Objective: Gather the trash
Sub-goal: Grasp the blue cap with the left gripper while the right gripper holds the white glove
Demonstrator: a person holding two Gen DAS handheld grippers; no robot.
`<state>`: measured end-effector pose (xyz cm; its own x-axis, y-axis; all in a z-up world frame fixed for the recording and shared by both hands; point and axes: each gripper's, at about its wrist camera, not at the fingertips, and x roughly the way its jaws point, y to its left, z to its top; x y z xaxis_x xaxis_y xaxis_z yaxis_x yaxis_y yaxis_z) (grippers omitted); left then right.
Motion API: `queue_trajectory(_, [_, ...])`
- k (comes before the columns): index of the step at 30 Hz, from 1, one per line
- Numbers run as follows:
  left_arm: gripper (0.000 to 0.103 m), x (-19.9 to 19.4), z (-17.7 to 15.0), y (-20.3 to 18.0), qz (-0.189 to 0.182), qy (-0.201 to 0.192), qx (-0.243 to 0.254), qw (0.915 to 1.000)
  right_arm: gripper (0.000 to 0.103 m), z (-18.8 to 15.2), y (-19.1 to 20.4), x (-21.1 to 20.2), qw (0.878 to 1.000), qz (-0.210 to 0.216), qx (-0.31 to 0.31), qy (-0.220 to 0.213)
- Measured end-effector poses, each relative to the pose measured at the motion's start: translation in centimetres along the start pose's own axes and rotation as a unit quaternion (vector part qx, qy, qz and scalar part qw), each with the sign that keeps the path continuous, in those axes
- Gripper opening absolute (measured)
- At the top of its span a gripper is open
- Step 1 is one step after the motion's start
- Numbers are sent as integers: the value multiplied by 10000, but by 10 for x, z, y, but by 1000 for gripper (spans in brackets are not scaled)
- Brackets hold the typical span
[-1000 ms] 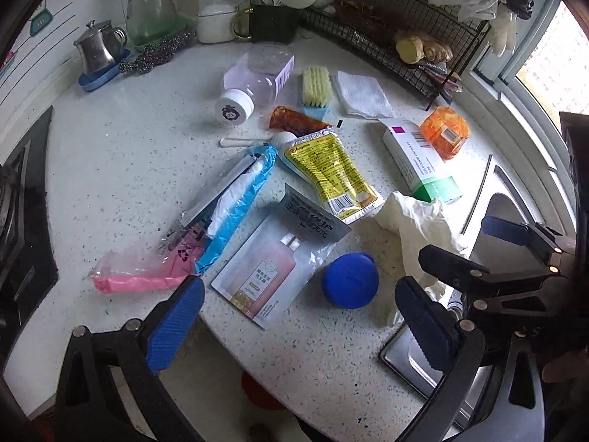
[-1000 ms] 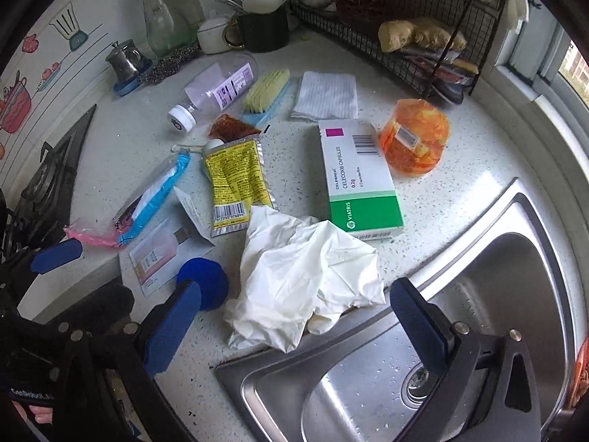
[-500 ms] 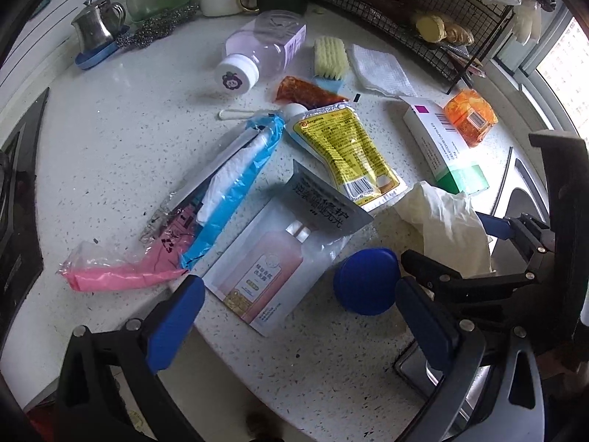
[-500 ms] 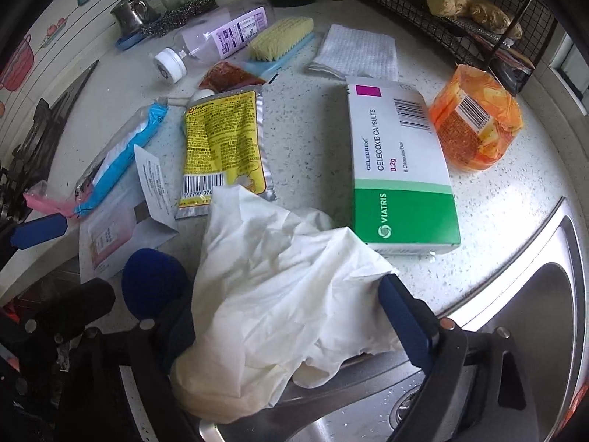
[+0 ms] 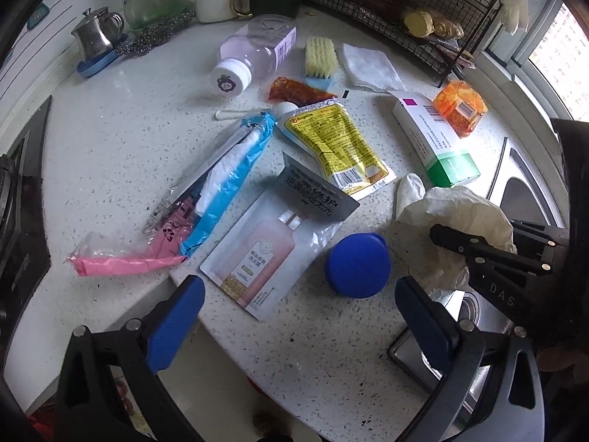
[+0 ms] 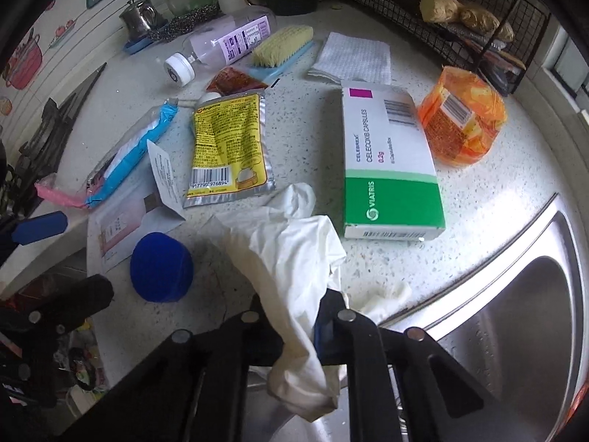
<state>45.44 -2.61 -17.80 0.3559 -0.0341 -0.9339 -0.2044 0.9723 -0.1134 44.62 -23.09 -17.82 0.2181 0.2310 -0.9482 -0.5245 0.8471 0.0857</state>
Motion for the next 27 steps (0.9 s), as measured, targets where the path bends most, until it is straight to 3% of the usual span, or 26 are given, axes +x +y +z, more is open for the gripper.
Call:
queue_trajectory(8, [103, 11, 11, -18, 11, 72, 139, 9999, 9, 3, -35, -52, 9992, 38, 253, -308])
queue_trajectory(13, [99, 30, 15, -31, 106, 261, 262, 9993, 9, 1, -35, -44, 9993, 44, 245, -282])
queue_trajectory(16, [95, 41, 16, -36, 130, 350, 279, 9989, 9, 10, -25, -14, 9993, 58, 283, -251])
queue_trajectory(22, [75, 56, 20, -44, 358, 416, 316, 9980, 9, 14, -29, -1, 9992, 93, 362, -169])
queue_trajectory(27, [49, 58, 23, -50, 379, 360, 309, 9982, 9, 13, -33, 0, 9989, 110, 424, -136])
